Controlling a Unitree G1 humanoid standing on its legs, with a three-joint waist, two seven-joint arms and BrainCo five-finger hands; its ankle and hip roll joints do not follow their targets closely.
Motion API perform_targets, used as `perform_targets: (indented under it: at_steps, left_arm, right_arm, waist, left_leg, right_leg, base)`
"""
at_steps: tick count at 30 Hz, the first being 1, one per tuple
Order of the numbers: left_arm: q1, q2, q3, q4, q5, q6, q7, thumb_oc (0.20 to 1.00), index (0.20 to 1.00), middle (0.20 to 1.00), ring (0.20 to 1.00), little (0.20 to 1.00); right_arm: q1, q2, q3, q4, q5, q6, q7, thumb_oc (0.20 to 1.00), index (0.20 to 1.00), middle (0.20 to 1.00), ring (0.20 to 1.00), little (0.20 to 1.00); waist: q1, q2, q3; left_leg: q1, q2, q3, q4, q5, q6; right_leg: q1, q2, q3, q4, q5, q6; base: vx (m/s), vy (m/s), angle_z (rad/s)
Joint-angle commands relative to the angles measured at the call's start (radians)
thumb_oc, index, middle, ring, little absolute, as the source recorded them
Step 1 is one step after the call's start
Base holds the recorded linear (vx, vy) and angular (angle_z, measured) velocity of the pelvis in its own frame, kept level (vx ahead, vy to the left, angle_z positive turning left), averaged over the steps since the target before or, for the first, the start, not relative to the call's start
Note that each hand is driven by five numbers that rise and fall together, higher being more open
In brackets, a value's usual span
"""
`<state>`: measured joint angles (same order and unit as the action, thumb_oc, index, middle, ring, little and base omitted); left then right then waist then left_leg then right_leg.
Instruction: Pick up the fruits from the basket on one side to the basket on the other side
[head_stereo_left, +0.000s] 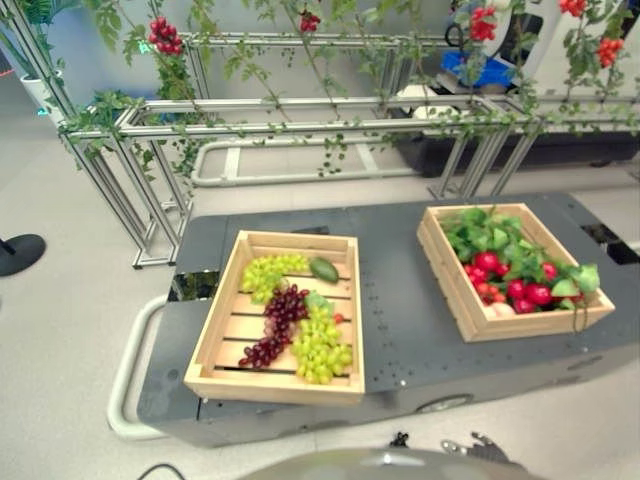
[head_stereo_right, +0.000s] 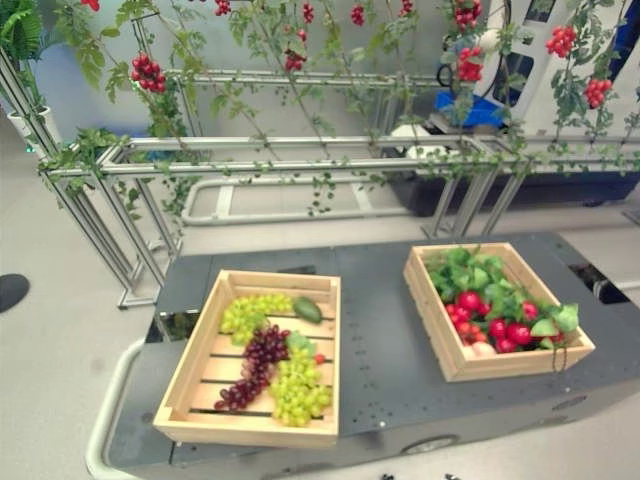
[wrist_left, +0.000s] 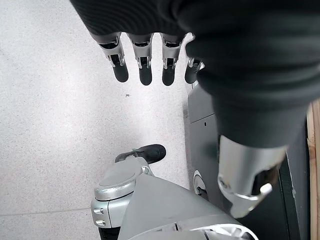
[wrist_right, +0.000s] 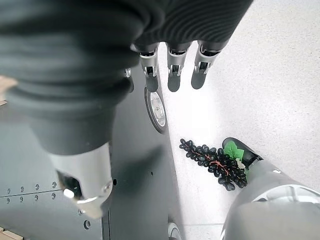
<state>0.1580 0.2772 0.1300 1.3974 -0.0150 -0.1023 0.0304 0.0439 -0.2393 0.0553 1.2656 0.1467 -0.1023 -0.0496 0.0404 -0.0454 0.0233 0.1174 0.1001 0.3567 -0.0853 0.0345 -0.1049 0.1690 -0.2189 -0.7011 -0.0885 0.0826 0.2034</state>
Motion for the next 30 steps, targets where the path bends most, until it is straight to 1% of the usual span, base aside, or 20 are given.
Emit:
perform_targets:
  at_steps: [1,10,15,21,23,24,25,28,30]
  left_arm:
    - [-0.027,-0.006,-0.014,0.056,0.001,-0.014,0.016,1.000,1.000,1.000,1.000,1.000]
    - [-0.027,-0.016,-0.027,0.046,-0.003,-0.017,0.017,1.000,1.000,1.000,1.000,1.000]
    - [-0.022,-0.012,-0.018,0.037,-0.019,-0.026,0.018,1.000,1.000,1.000,1.000,1.000]
    - [-0.021,0.020,-0.003,-0.026,-0.066,-0.048,0.022,1.000,1.000,1.000,1.000,1.000]
    - [0.001,0.021,-0.015,-0.145,-0.120,-0.066,0.006,1.000,1.000,1.000,1.000,1.000]
    - [0.005,0.020,-0.016,-0.150,-0.121,-0.063,0.006,1.000,1.000,1.000,1.000,1.000]
    - [0.053,0.024,-0.027,-0.321,-0.179,-0.072,-0.019,1.000,1.000,1.000,1.000,1.000]
    - [0.179,0.050,-0.042,-0.644,-0.225,-0.074,-0.091,1.000,1.000,1.000,1.000,1.000]
    - [0.282,0.073,-0.018,-0.849,-0.250,-0.058,-0.146,1.000,1.000,1.000,1.000,1.000]
  right_arm:
    - [-0.077,0.014,0.018,0.028,-0.010,-0.013,-0.016,1.000,1.000,1.000,1.000,1.000]
    - [-0.078,0.010,0.019,0.035,-0.017,-0.011,-0.020,1.000,1.000,1.000,1.000,1.000]
    - [-0.077,0.006,0.018,0.033,-0.021,-0.011,-0.020,1.000,1.000,1.000,1.000,1.000]
    - [-0.082,-0.015,0.014,0.040,-0.032,-0.010,-0.023,1.000,1.000,1.000,1.000,1.000]
    - [-0.082,-0.043,0.005,0.046,-0.047,-0.003,-0.021,1.000,1.000,1.000,1.000,1.000]
    - [-0.081,-0.044,0.005,0.046,-0.047,-0.003,-0.021,1.000,1.000,1.000,1.000,1.000]
    - [-0.079,-0.061,-0.005,0.040,-0.057,0.005,-0.016,1.000,1.000,1.000,1.000,1.000]
    - [-0.068,-0.087,-0.029,0.029,-0.075,0.017,-0.005,1.000,1.000,1.000,1.000,1.000]
    - [-0.055,-0.100,-0.045,0.009,-0.084,0.023,0.009,1.000,1.000,1.000,1.000,1.000]
  waist:
    - [-0.011,-0.004,0.000]
    - [-0.015,0.001,0.002]
    - [-0.017,0.004,0.002]
    - [-0.023,0.012,0.006]
    - [-0.025,0.022,0.013]
    - [-0.025,0.023,0.012]
    - [-0.024,0.030,0.016]
    - [-0.017,0.037,0.023]
    - [-0.011,0.043,0.024]
  left_leg:
    - [-0.019,-0.023,0.021,-0.002,-0.005,0.007]
    - [-0.013,-0.022,0.023,-0.002,-0.007,0.009]
    - [-0.010,-0.022,0.024,-0.002,-0.008,0.009]
    - [-0.008,-0.020,0.027,-0.002,-0.008,0.008]
    - [-0.006,-0.020,0.029,-0.002,-0.007,0.009]
    - [-0.005,-0.020,0.029,-0.002,-0.007,0.009]
    - [-0.004,-0.020,0.031,-0.001,-0.005,0.010]
    - [-0.007,-0.021,0.032,-0.002,-0.002,0.010]
    - [-0.008,-0.020,0.032,-0.001,0.000,0.009]
  right_leg:
    - [-0.039,-0.001,-0.008,0.021,0.022,-0.030]
    - [-0.036,-0.002,-0.003,0.024,0.022,-0.031]
    - [-0.035,-0.002,0.001,0.024,0.021,-0.032]
    - [-0.038,-0.002,0.005,0.027,0.022,-0.032]
    - [-0.040,-0.006,0.008,0.027,0.027,-0.030]
    - [-0.040,-0.006,0.008,0.027,0.027,-0.030]
    - [-0.040,-0.008,0.010,0.026,0.032,-0.029]
    - [-0.044,-0.010,0.007,0.022,0.038,-0.027]
    - [-0.044,-0.011,0.005,0.018,0.042,-0.027]
  base:
    - [0.00,0.000,0.00]
    - [0.00,0.000,0.00]
    - [0.00,0.000,0.00]
    - [0.00,0.000,0.00]
    - [-0.01,0.034,-0.03]
    - [-0.02,0.035,-0.03]
    - [0.00,0.000,0.00]
    - [-0.02,0.023,-0.05]
    - [-0.01,0.011,-0.04]
